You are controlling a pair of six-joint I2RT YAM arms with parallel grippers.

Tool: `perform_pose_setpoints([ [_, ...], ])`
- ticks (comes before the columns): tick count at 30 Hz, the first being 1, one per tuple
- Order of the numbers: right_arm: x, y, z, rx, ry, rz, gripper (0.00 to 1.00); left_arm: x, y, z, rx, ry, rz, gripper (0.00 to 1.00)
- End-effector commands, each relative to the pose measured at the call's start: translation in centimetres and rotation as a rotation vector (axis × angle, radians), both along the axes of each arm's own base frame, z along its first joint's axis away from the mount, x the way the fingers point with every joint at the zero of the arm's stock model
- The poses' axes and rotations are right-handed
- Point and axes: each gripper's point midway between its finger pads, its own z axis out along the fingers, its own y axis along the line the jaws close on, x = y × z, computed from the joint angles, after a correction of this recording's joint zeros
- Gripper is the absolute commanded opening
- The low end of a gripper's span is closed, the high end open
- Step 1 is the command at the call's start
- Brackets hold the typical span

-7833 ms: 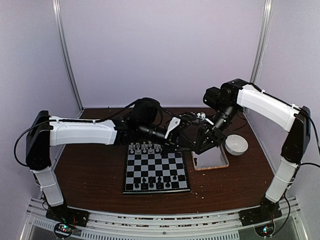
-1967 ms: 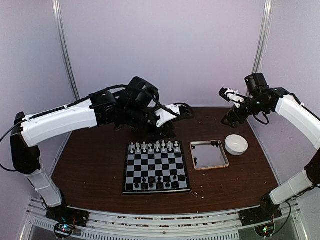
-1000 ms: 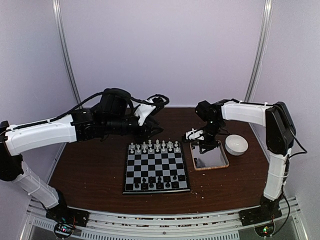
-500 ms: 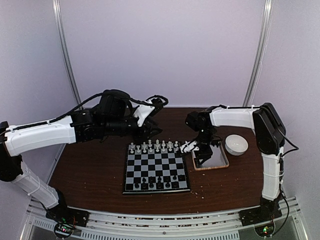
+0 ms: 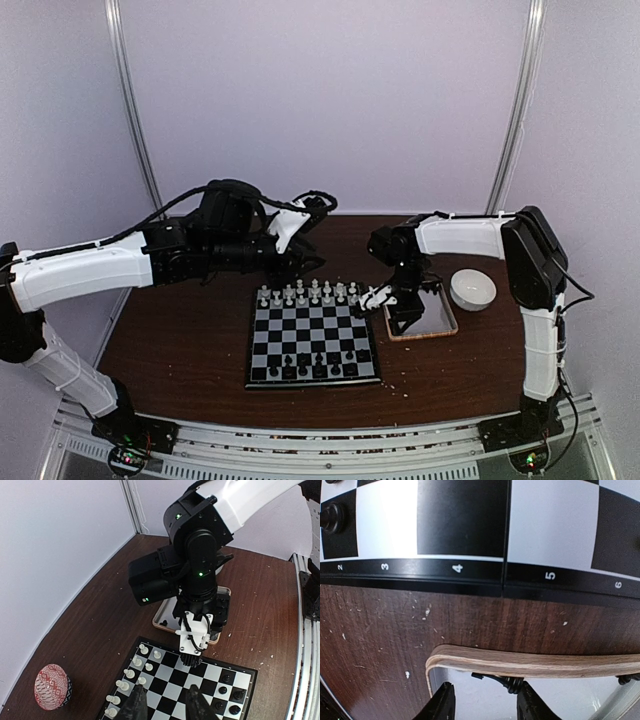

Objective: Set up the chess pieces on the board
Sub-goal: Adjust the rook in the storage box.

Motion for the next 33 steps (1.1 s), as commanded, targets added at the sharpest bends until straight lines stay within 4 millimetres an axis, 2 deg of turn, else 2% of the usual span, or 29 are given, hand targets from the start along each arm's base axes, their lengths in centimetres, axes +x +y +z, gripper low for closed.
perform_pose_setpoints([
  [1,-1.3,-1.4,-0.3,-0.06,0.031,0.004,0.42,0.5,-0.5,0.8,-0.05,-0.018,0.002,0.27],
  [8,-3.4,-2.7,0.0,-0.081,0.075,0.007,0.36,0.6,-0.9,0.5,-0.049,-0.016,-0.004,0.27],
  [15,-1.7,-2.1,1.3,-0.03,0.014,-0.025,0.3,0.6,-0.9,0.5,-0.05,-0.014,-0.005,0.27],
  [20,-0.8,-1.6,1.7,0.016,-0.054,0.005,0.38,0.6,-0.7,0.4,-0.051,-0.009,0.0,0.27],
  [33,-1.3,-1.3,-0.4,-0.015,-0.048,0.076,0.39,0.6,-0.8,0.4,-0.048,-0.009,0.002,0.27],
])
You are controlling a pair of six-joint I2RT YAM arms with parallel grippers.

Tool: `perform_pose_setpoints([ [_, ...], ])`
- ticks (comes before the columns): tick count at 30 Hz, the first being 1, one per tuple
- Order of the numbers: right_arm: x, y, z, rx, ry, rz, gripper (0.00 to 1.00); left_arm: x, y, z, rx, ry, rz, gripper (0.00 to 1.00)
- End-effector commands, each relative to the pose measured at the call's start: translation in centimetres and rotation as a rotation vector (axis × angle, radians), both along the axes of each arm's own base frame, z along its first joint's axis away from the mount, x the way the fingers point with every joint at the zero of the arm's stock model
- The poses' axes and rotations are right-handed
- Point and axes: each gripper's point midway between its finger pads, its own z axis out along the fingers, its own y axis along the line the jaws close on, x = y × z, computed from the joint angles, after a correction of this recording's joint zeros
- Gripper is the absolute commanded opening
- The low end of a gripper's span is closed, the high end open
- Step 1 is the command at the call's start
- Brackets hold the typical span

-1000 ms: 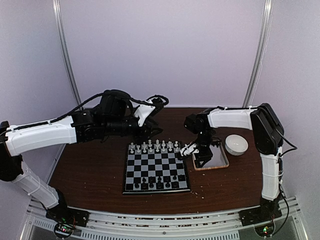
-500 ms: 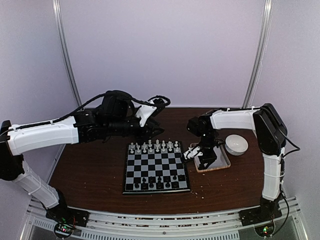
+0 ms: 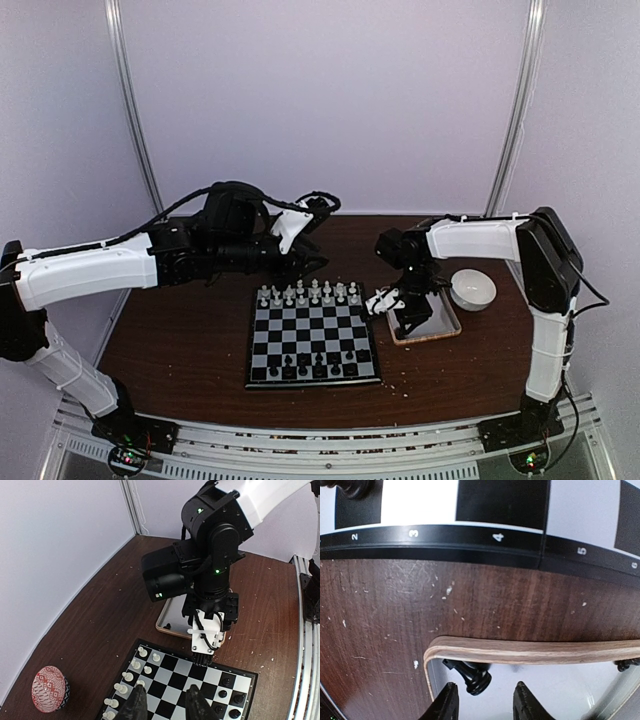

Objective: Set up the chess pieces on the board
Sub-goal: Adjust the rook in the storage box, then pick up the rook from the storage box.

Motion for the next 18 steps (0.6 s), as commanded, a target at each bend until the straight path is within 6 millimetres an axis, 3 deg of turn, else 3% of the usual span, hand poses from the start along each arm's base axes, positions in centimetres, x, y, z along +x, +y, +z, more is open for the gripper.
perform_pose_setpoints([
  [1,-0.4,-0.2,-1.0,-0.031,-0.001,0.046,0.39,0.3,-0.2,0.7,-0.035,-0.01,0.0,0.27],
  [18,-1.4,-0.9,-2.3,-0.085,0.038,0.075,0.34,0.6,-0.3,0.6,-0.03,-0.012,-0.001,0.27],
])
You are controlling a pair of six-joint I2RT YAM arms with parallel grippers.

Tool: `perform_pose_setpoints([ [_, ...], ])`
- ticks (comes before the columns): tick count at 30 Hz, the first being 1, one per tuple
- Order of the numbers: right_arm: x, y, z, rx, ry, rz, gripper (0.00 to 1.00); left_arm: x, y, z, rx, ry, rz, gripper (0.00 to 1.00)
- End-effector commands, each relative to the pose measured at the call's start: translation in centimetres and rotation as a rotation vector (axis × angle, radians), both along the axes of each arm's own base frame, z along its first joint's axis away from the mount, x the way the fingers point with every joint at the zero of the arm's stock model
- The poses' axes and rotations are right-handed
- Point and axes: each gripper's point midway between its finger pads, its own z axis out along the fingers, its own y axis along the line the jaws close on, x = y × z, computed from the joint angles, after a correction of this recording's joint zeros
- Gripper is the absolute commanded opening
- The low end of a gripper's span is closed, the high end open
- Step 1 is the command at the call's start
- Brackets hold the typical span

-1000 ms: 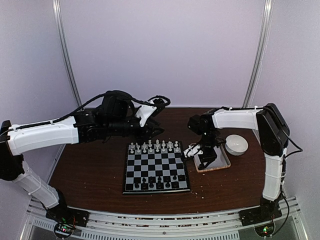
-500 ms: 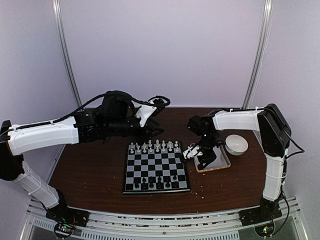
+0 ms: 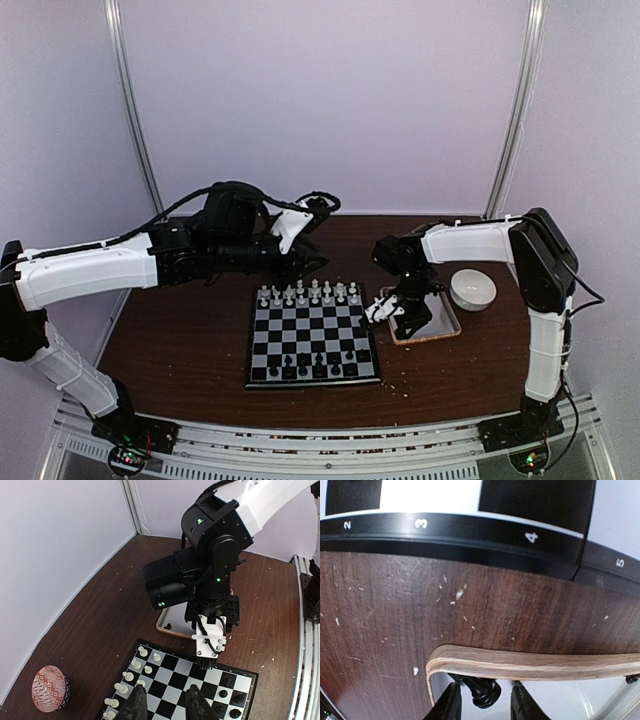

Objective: Set up the chess pieces on the board
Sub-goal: Pick up the rook from the storage box.

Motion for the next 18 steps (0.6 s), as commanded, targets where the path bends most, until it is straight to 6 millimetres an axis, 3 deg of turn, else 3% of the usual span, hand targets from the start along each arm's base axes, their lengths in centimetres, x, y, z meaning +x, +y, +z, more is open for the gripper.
perform_pose_setpoints([
  [1,-0.9,-0.7,-1.1,-0.046,0.022,0.018,0.34,0.5,-0.4,0.6,-0.032,-0.012,-0.002,0.27],
  [6,-1.3,-0.7,-0.8,-0.026,0.019,0.013,0.3,0.6,-0.5,0.6,-0.041,-0.001,-0.011,0.27],
  [18,-1.4,0.3,-1.3,0.009,-0.049,0.042,0.35,0.7,-0.7,0.3,-0.049,0.012,-0.018,0.27],
])
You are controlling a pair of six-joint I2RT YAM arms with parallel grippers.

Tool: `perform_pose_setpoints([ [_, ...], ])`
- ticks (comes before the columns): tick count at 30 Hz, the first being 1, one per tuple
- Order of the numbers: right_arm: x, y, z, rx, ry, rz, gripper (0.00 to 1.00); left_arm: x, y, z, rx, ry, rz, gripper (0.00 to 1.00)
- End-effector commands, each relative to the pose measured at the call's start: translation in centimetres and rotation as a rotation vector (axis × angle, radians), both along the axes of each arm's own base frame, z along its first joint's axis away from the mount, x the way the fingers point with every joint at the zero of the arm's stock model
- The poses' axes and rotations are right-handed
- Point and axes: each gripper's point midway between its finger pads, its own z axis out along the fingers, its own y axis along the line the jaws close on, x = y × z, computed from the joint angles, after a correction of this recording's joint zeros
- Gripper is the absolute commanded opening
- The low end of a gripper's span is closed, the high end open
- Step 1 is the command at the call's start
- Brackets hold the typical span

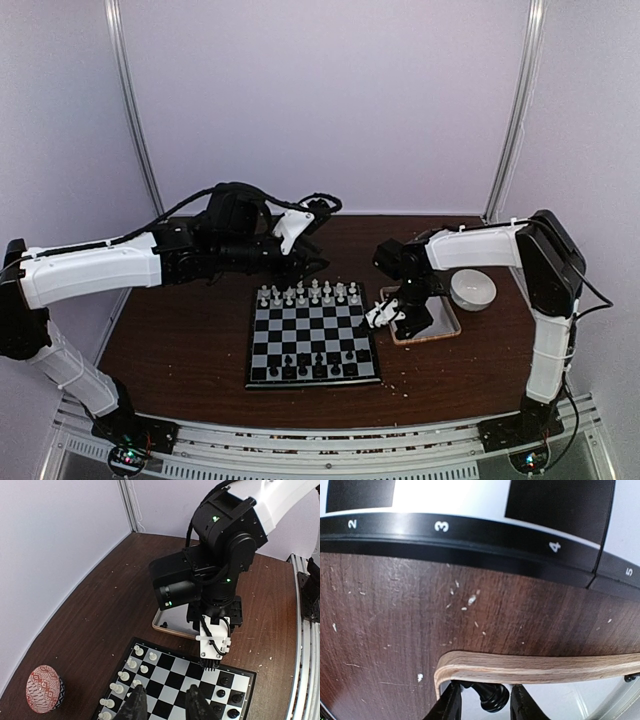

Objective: Set up the chess pieces on the board
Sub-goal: Pick up the rook from the storage box.

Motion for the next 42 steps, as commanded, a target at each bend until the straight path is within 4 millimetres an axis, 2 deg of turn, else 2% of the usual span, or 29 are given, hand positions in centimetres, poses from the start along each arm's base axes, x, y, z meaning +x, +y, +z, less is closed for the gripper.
perform_pose_setpoints([
  [1,-0.7,0.3,-1.0,-0.004,-0.008,0.024,0.36,0.5,-0.5,1.0,-0.05,-0.01,-0.004,0.27],
  [6,-0.7,0.0,-1.2,-0.024,-0.016,0.052,0.34,0.5,-0.5,1.0,-0.05,-0.01,-0.002,0.27],
  [15,-1.2,-0.8,-1.7,-0.051,-0.019,0.067,0.25,0.6,-0.6,0.8,-0.052,-0.008,-0.001,0.27],
  [20,-1.3,-1.4,-1.6,-0.058,-0.021,0.032,0.19,0.6,-0.7,0.9,-0.066,0.0,-0.013,0.27],
  [23,-0.7,-2.0,-1.0,-0.042,-0.017,-0.033,0.17,0.7,-0.8,0.6,-0.06,0.002,-0.015,0.27],
  [30,0.8,-1.9,2.6,0.162,0.073,-0.253,0.16,0.9,-1.5,0.5,-0.076,0.007,-0.032,0.27],
  [36,1.9,-1.2,5.8,0.337,0.121,-0.408,0.16,0.7,-2.3,-0.8,-0.097,0.04,-0.062,0.27],
  [42,1.7,0.5,10.2,0.501,0.208,-0.509,0.16,-1.1,-4.0,-2.1,-0.153,0.112,-0.188,0.24],
])
